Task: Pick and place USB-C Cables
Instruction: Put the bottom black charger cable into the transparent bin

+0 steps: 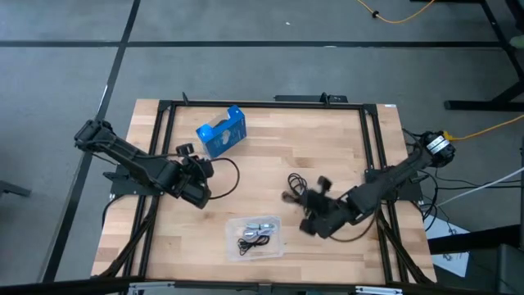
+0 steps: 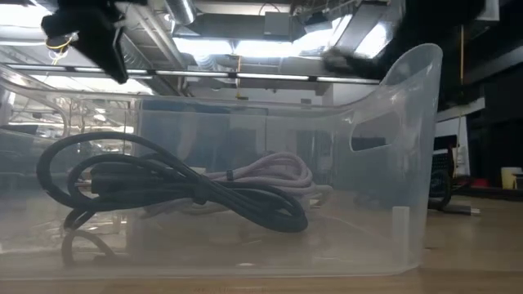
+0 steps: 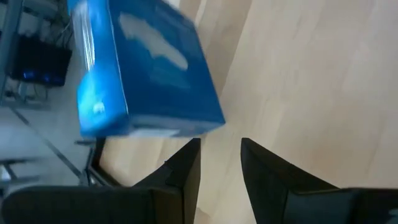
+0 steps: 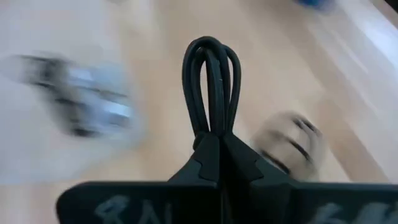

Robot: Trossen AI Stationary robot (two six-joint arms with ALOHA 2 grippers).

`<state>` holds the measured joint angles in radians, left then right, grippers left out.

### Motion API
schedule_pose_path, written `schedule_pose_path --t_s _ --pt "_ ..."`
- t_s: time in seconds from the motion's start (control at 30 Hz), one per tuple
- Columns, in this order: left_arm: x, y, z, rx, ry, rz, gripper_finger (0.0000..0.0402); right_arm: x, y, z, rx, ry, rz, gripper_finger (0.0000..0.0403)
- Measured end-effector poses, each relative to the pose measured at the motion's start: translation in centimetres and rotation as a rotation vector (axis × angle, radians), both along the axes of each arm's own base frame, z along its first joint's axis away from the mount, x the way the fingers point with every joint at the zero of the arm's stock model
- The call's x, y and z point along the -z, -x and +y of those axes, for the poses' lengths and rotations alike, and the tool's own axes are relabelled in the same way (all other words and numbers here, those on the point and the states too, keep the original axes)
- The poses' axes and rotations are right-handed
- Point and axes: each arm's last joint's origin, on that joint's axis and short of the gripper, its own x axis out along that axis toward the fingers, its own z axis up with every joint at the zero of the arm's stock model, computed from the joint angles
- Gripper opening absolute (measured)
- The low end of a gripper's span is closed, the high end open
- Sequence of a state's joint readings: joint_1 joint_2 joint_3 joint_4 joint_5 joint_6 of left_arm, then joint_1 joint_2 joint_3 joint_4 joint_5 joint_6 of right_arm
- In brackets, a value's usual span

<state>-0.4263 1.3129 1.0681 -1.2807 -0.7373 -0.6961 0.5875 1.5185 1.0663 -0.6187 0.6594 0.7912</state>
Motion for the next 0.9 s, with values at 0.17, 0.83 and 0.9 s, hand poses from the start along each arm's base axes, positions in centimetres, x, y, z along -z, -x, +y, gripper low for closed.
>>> schedule_pose_path --t_s 0.17,0.83,0.9 --pt "1.0 1.4 0.6 -0.079 0.028 -0.057 0.0108 -1.6 -1.9 2.0 -0.271 -0.028 -0.165 0.0002" --pt "0.8 1.3 0.7 -0.082 0.028 -0.152 0.0108 1.8 -10.7 2.5 -0.616 -0.183 -0.219 0.0063" --pt "0.9 1.3 0.7 -0.082 0.028 -0.152 0.0108 1.8 -10.8 2.3 -0.620 -0.174 -0.222 0.0079"
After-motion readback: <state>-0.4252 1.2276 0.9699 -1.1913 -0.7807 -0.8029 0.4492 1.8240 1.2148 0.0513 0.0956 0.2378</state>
